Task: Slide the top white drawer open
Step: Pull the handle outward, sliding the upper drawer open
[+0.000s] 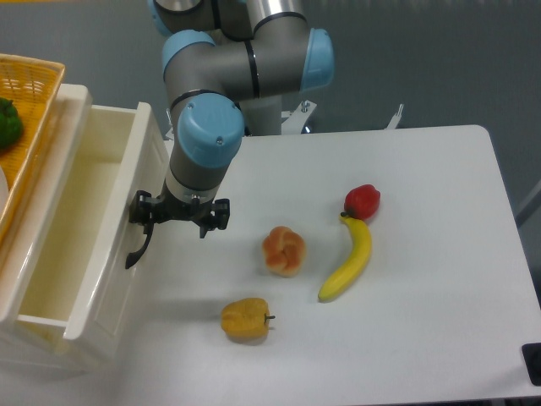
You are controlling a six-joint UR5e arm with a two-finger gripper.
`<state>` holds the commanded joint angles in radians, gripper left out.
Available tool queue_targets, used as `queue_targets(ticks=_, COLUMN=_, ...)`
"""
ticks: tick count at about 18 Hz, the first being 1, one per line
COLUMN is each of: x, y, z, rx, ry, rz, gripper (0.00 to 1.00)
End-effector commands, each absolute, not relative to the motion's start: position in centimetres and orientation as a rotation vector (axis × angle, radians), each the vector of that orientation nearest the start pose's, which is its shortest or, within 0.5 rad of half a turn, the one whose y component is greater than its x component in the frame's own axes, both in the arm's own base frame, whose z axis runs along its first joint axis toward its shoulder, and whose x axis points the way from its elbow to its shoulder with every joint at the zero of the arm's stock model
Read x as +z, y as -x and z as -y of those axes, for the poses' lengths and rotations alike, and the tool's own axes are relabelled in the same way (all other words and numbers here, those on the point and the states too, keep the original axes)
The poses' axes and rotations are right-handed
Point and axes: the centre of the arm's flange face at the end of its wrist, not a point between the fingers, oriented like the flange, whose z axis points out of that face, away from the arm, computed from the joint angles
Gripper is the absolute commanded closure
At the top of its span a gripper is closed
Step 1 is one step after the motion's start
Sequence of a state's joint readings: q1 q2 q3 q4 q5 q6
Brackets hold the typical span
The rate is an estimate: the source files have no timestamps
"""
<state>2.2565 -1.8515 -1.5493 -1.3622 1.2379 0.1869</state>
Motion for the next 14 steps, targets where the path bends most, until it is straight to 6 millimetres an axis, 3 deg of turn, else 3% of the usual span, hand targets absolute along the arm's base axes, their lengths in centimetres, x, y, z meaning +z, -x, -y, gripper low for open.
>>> queue_targets(ticks=14, x=37.5, y=27.0, z=-55.1, rx=-0.48, ry=2.89, rz=0.785, gripper=0.0)
